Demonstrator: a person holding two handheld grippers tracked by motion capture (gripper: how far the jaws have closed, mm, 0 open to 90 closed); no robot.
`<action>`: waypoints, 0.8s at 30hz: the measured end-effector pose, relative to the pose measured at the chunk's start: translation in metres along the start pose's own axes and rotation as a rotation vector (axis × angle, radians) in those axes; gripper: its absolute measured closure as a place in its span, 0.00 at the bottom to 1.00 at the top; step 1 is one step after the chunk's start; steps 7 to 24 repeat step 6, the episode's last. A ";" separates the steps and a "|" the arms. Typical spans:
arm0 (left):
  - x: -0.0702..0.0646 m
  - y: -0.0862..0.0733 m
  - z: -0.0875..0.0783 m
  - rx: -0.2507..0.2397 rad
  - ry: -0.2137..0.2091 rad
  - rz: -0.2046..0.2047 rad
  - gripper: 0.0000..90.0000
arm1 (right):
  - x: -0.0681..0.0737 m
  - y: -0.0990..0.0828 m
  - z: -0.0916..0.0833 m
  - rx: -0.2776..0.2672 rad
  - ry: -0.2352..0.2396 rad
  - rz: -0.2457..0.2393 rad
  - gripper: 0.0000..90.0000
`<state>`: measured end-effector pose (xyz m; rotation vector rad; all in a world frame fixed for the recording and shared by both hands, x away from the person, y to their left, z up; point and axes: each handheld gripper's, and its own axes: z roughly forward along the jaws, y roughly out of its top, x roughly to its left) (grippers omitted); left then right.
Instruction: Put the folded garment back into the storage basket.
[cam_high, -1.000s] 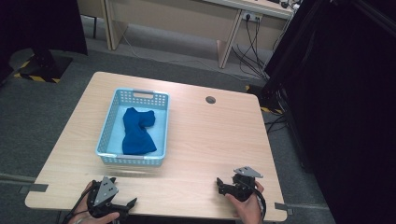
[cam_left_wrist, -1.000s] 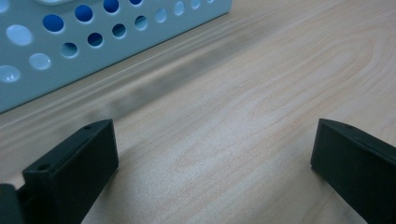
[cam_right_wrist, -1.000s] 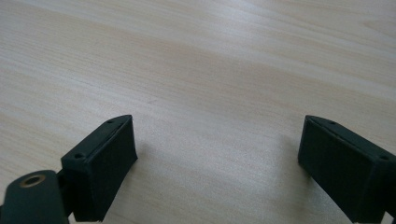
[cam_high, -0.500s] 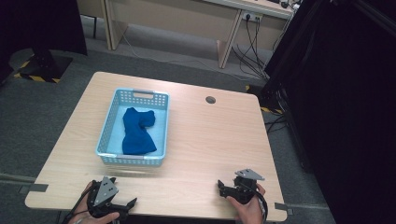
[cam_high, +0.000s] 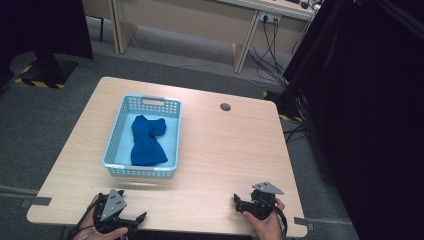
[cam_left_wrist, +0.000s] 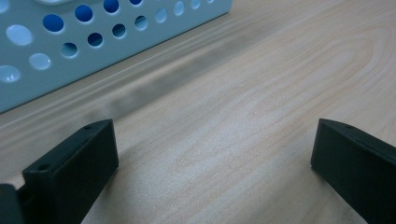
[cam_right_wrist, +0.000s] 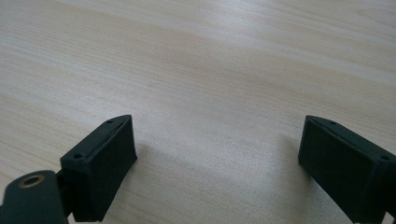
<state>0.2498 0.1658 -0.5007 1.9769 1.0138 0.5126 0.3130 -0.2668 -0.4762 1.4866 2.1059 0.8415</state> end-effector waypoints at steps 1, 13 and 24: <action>0.000 0.000 0.000 0.000 0.000 0.000 0.00 | 0.000 0.000 0.000 0.000 0.000 0.000 0.13; 0.000 0.000 0.000 0.000 0.000 0.000 0.00 | 0.000 0.000 0.000 -0.001 0.000 0.001 0.13; 0.000 0.000 0.000 0.000 0.000 0.000 0.00 | 0.000 0.000 0.000 -0.001 0.000 0.001 0.13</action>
